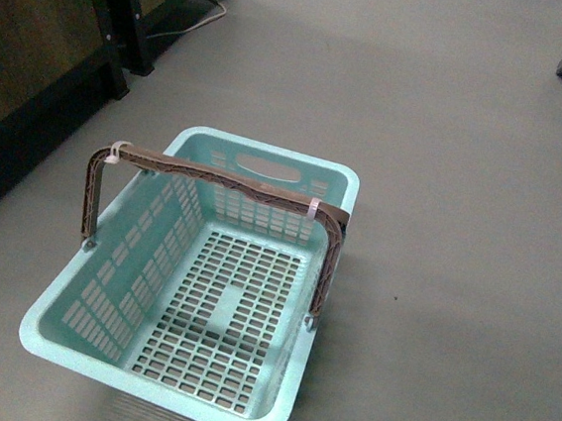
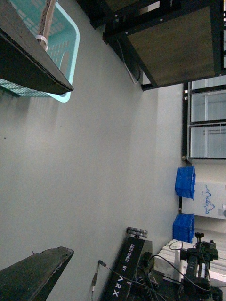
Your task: Pick mango and avocado into basket
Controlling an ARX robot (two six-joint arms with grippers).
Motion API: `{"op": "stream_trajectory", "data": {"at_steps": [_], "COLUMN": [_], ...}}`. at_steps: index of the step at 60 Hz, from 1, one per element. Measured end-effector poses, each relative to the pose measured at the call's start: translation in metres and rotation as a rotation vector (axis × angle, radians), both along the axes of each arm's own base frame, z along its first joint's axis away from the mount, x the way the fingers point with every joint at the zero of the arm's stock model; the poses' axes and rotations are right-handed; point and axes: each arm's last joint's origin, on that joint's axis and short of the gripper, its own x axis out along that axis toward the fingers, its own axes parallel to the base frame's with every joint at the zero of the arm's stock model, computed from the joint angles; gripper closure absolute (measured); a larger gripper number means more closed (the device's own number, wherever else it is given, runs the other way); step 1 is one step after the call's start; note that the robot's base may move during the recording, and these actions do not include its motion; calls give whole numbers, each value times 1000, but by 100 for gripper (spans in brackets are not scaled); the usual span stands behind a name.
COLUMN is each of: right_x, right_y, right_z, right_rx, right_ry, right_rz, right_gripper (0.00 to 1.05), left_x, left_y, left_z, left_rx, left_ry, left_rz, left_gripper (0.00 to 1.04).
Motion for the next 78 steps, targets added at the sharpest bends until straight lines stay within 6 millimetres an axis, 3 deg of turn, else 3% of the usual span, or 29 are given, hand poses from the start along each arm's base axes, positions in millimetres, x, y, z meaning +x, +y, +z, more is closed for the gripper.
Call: {"op": "stream_trajectory", "data": {"at_steps": [2, 50, 59, 69, 78], "right_x": [0, 0, 0, 0, 0], "right_y": [0, 0, 0, 0, 0], "right_z": [0, 0, 0, 0, 0], "right_rx": [0, 0, 0, 0, 0], "right_ry": [0, 0, 0, 0, 0], "right_rz": [0, 0, 0, 0, 0], "right_gripper": [8, 8, 8, 8, 8], "left_x": [0, 0, 3, 29, 81], "left_y": [0, 0, 0, -3, -26], "left_z": [0, 0, -9, -7, -12], "left_rx": [1, 1, -111, -357, -574], "left_ry": [0, 0, 109, 217, 329], "left_rz": [0, 0, 238, 255, 161], "left_gripper": [5, 7, 7, 7, 7]}}
